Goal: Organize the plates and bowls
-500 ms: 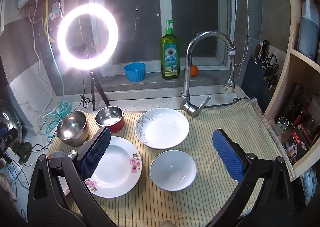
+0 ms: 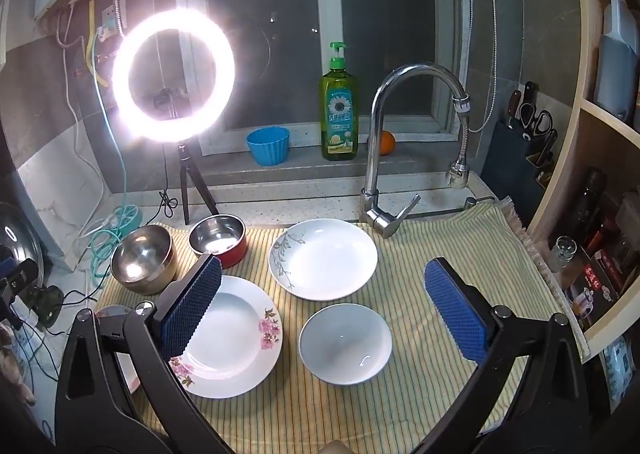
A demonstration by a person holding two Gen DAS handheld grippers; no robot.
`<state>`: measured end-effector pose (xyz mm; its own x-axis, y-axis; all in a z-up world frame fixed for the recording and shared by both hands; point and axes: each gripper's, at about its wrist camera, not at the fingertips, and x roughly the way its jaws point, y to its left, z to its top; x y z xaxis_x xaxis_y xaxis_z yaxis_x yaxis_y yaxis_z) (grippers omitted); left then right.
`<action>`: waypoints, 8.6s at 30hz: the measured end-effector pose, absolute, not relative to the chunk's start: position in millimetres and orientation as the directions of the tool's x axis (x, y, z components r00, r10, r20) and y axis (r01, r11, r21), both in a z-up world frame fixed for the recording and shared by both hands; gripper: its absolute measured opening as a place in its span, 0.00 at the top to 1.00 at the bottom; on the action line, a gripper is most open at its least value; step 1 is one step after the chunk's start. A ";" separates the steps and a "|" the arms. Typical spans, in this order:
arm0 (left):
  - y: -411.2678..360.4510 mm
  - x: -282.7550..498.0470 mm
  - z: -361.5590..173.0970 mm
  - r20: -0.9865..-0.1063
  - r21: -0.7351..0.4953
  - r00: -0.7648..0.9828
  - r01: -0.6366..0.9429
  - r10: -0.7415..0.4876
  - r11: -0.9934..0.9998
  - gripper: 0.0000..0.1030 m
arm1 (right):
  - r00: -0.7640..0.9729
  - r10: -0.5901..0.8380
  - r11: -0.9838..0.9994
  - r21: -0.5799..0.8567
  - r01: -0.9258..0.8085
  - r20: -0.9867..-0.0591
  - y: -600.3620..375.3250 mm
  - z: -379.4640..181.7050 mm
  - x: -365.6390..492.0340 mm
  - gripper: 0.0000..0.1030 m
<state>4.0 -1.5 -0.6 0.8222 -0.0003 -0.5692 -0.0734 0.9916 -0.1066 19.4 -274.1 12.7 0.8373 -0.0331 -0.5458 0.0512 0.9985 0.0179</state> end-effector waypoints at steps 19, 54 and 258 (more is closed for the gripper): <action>-2.1 7.0 -3.0 -0.569 -0.118 0.822 -0.061 -0.017 0.991 0.01 | 0.839 -0.038 0.999 0.013 0.053 -0.543 -274.0 8.0 18.3 0.00; -6.1 12.6 0.5 -0.571 -0.113 0.820 -0.049 -0.025 0.992 0.01 | 0.837 -0.034 0.999 0.013 0.049 -0.546 -271.9 6.7 20.7 0.00; -13.6 89.0 -147.0 -0.841 -0.371 0.395 0.078 -0.370 0.925 0.57 | 0.433 0.373 0.927 0.346 -0.143 -0.821 -248.7 -156.1 45.7 0.46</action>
